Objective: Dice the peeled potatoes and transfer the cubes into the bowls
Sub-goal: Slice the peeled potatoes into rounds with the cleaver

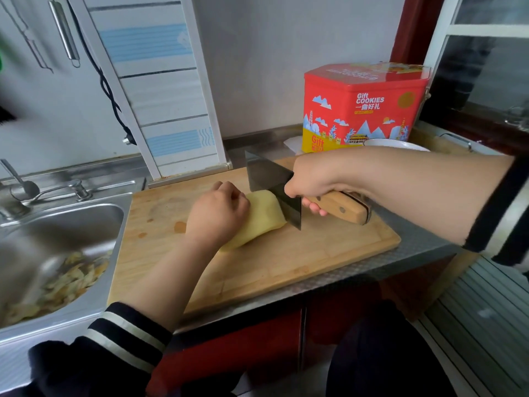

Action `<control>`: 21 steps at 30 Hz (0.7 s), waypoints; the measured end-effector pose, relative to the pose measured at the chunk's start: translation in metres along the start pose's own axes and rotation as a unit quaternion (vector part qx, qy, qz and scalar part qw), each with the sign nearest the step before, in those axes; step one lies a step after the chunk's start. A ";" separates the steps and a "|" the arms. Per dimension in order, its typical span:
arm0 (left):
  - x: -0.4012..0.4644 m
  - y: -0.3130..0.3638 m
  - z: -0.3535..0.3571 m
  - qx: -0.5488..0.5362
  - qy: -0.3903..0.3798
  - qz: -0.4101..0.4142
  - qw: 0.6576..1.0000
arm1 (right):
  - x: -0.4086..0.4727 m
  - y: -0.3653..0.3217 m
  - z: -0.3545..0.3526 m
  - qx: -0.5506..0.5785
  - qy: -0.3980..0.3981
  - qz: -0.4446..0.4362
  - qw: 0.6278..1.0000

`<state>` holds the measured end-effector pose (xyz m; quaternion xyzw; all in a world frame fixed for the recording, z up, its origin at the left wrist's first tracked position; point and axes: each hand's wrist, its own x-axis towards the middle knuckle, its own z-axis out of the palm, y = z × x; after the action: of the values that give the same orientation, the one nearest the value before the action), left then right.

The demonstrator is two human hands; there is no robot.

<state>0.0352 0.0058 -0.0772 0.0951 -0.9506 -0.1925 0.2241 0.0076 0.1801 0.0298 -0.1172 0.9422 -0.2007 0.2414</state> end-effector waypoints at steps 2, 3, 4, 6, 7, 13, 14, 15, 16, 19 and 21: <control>0.000 0.000 0.001 0.004 0.001 -0.002 1.000 | 0.006 0.004 0.009 0.009 0.003 0.005 1.000; 0.001 0.000 0.001 0.005 0.000 -0.003 1.000 | 0.009 0.006 0.013 0.017 0.010 0.007 1.000; 0.002 0.000 0.001 0.005 -0.003 -0.004 1.000 | 0.010 0.009 0.017 0.021 0.018 0.008 1.000; 0.004 -0.001 0.000 0.003 -0.008 -0.006 1.000 | 0.011 0.013 0.027 0.014 0.030 0.010 0.999; 0.004 -0.001 0.000 0.002 -0.010 -0.008 1.000 | 0.011 0.015 0.033 0.004 0.037 0.011 0.999; 0.005 -0.002 -0.001 -0.002 -0.014 -0.015 1.000 | 0.010 0.025 0.050 -0.018 0.063 -0.002 0.998; 0.005 -0.001 -0.001 -0.004 -0.015 -0.018 1.000 | 0.011 0.025 0.051 -0.021 0.065 -0.003 0.998; 0.005 0.000 -0.001 -0.006 -0.015 -0.021 1.000 | 0.012 0.026 0.051 -0.024 0.066 -0.004 0.998; 0.005 0.000 -0.001 -0.006 -0.014 -0.024 1.000 | 0.014 0.026 0.050 -0.027 0.066 -0.004 0.997; 0.004 0.001 -0.002 -0.002 -0.016 -0.035 0.999 | 0.016 0.029 0.041 -0.019 0.057 -0.012 0.998; 0.003 0.003 -0.003 -0.001 -0.018 -0.044 0.999 | 0.019 0.033 0.033 0.004 0.055 -0.024 0.998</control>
<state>0.0336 0.0063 -0.0724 0.1330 -0.9493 -0.2046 0.1981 0.0035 0.1927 -0.0184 -0.1279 0.9502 -0.2162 0.1847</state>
